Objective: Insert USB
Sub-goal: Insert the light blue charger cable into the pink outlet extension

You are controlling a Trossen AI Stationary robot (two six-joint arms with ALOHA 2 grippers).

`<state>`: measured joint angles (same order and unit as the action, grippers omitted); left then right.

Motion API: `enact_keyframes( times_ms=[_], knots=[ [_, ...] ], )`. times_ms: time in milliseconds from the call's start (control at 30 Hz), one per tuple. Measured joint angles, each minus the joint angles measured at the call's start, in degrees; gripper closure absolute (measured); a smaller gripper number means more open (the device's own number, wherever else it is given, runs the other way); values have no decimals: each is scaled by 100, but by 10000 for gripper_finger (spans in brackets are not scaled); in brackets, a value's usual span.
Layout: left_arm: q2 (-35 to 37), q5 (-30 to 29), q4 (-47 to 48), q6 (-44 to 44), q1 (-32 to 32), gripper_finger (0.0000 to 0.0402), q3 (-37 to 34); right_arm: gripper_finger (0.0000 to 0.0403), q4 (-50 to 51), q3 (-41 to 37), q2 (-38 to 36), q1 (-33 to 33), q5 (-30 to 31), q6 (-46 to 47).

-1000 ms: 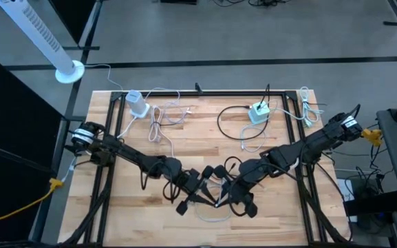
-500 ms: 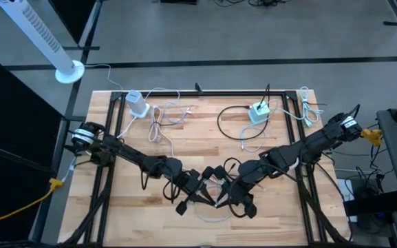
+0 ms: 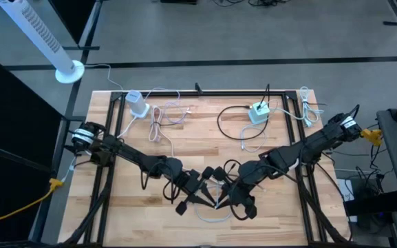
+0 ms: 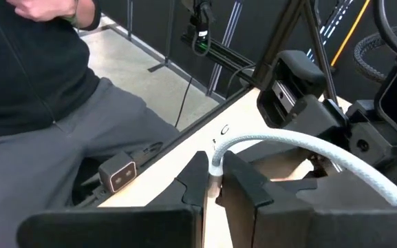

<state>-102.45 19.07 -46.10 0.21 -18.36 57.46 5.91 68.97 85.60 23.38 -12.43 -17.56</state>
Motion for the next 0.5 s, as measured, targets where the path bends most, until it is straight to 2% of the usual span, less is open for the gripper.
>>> enact_keyframes(
  times_ms=[200,300,400,500],
  knots=[
    [0,63,5,85,-8,253,-1,388,-25,0,0,0,-2,0],
    [1,163,5,215,-8,218,-1,388,-76,0,0,0,-3,-50],
    [7,198,4,229,-8,207,2,388,-228,-2,0,0,13,-134],
    [1,184,22,229,-8,215,6,388,-436,2,-8,-28,141,-204]
  ],
)
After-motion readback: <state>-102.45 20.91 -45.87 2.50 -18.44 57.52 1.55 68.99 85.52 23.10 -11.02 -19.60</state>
